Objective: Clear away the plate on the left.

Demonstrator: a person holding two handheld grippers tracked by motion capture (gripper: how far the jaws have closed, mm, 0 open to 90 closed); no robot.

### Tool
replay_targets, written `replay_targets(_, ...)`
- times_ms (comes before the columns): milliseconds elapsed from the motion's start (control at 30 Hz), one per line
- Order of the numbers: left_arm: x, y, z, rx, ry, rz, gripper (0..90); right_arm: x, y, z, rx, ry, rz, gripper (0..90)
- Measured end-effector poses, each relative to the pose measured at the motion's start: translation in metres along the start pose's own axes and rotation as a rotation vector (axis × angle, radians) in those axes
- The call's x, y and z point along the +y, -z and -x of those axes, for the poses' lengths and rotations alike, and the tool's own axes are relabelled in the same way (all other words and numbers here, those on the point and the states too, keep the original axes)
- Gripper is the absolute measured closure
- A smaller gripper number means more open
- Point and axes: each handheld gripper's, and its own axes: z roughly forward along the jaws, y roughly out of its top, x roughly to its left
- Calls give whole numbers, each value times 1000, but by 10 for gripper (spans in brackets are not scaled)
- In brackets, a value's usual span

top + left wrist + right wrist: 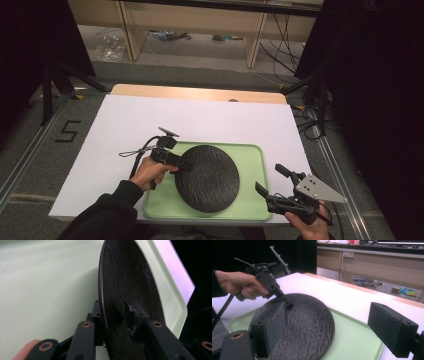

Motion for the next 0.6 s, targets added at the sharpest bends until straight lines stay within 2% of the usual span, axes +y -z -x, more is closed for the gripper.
replay_targets(33,-1,3,-3,0,-17,-32,679,0,0,0,0,0,0,167)
replay_targets(67,-1,3,-3,0,-17,-32,685,0,0,0,0,0,0,167)
replay_targets(133,-3,4,-4,-15,11,-37,682,0,0,0,0,0,-1,166)
replay_targets(167,-3,6,-7,-8,-31,-62,682,0,0,0,0,0,-1,166)
replay_targets(233,-3,4,-6,4,-41,-78,653,0,-1,-1,13,-7,2,167)
replay_targets(300,-3,4,-7,8,-50,-83,652,0,-1,-1,6,-2,-1,166)
replay_targets(333,-4,4,-4,5,-13,-76,655,0,0,0,6,-1,-6,166)
replay_targets(467,-4,4,-2,10,-24,-64,663,0,-1,0,7,-1,-6,166)
replay_targets(500,-4,3,-3,18,-44,-58,663,0,-1,0,3,-1,-3,167)
replay_targets(533,-4,3,-3,18,-44,-58,664,0,-1,0,3,-1,-3,167)
replay_targets(567,-4,0,2,14,-4,-21,664,0,-1,-1,5,-1,-4,166)
replay_targets(600,-4,0,2,14,-4,-21,664,0,-1,-1,4,-1,-5,166)
